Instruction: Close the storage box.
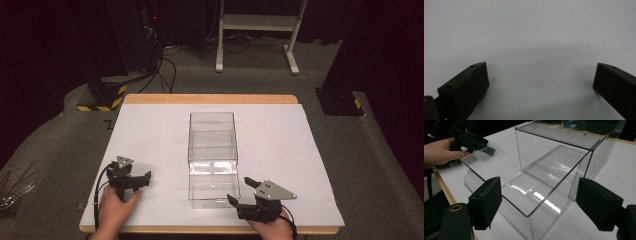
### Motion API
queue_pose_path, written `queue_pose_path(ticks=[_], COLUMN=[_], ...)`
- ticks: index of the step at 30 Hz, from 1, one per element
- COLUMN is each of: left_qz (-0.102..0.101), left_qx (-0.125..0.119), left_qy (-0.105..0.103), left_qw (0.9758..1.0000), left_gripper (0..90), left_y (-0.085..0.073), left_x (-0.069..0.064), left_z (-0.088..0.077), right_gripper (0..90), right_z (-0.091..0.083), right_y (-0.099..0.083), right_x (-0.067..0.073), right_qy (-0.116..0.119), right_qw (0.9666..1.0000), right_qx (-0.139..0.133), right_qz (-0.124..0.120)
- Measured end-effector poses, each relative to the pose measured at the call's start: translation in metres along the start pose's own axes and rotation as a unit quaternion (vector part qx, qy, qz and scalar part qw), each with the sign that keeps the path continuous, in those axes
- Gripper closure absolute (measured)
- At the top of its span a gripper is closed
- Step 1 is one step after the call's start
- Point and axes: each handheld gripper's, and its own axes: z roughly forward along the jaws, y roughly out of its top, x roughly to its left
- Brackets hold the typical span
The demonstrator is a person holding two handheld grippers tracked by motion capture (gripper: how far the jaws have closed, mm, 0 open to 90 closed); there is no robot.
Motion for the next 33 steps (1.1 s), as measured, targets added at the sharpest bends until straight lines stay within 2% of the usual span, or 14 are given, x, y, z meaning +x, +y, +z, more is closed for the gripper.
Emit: queue_pose_path(ticks=[9, 16, 19, 33], left_qz=[0.001, 0.0, 0.0, 0.0], left_qx=[0.0, 0.0, 0.0, 0.0], left_qy=[0.0, 0.0, 0.0, 0.0], left_qw=[1.0, 1.0, 1.0, 1.0], left_gripper=[0.5, 0.5, 0.5, 0.5], left_y=[0.0, 0.0, 0.0, 0.0], left_x=[0.0, 0.0, 0.0, 0.0], left_z=[0.0, 0.0, 0.0, 0.0], right_gripper=[21.8, 22.3, 22.3, 21.7], right_z=[-0.005, 0.0, 0.004, 0.014], right_y=[-0.009, -0.013, -0.015, -0.016], right_x=[0.004, 0.007, 0.006, 0.008], right_qy=[0.004, -0.001, -0.004, -0.012], right_qw=[0.9999, 0.9995, 0.9993, 0.999], right_qx=[0.011, 0.027, 0.035, 0.041], right_qz=[-0.007, -0.017, -0.014, -0.017])
